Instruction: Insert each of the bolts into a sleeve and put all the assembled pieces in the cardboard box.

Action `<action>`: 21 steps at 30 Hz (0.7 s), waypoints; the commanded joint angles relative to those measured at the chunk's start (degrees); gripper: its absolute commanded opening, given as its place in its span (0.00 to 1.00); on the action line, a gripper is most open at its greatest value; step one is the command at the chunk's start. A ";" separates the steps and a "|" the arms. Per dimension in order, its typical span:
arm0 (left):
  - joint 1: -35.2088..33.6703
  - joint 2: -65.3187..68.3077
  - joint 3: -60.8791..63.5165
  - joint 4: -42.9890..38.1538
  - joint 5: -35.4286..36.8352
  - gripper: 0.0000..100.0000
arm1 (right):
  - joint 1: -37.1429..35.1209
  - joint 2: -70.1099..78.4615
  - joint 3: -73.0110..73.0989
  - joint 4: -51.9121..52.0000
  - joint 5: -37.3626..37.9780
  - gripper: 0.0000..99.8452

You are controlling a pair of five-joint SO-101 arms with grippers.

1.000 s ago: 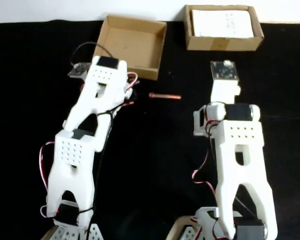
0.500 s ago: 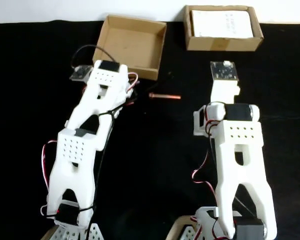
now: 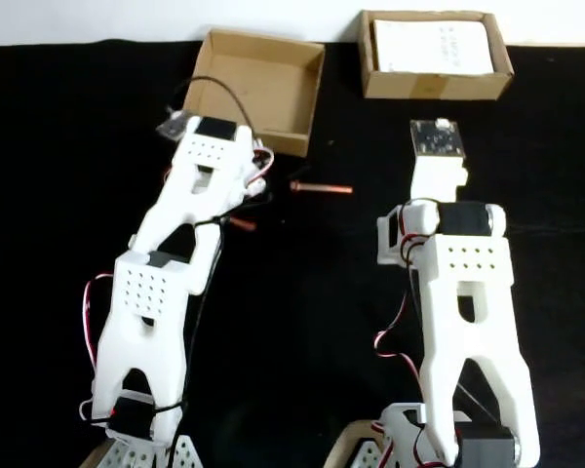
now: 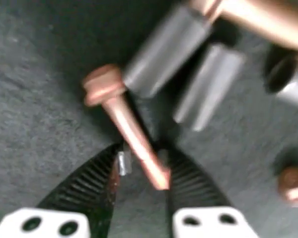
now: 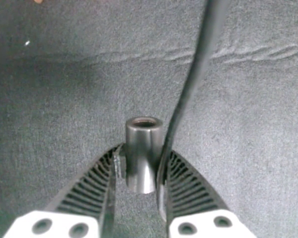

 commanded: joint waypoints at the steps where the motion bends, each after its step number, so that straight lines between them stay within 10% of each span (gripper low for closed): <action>1: -0.40 -0.22 -0.22 5.45 -9.14 0.01 | -0.13 -1.80 -0.13 -0.66 0.44 0.01; 13: 2.59 -4.53 13.41 11.34 -56.09 0.01 | -0.40 -1.80 -0.13 -0.75 0.18 0.01; 21: 2.07 -12.26 16.92 11.34 -59.87 0.12 | -0.40 -1.89 -0.13 -2.86 0.18 0.01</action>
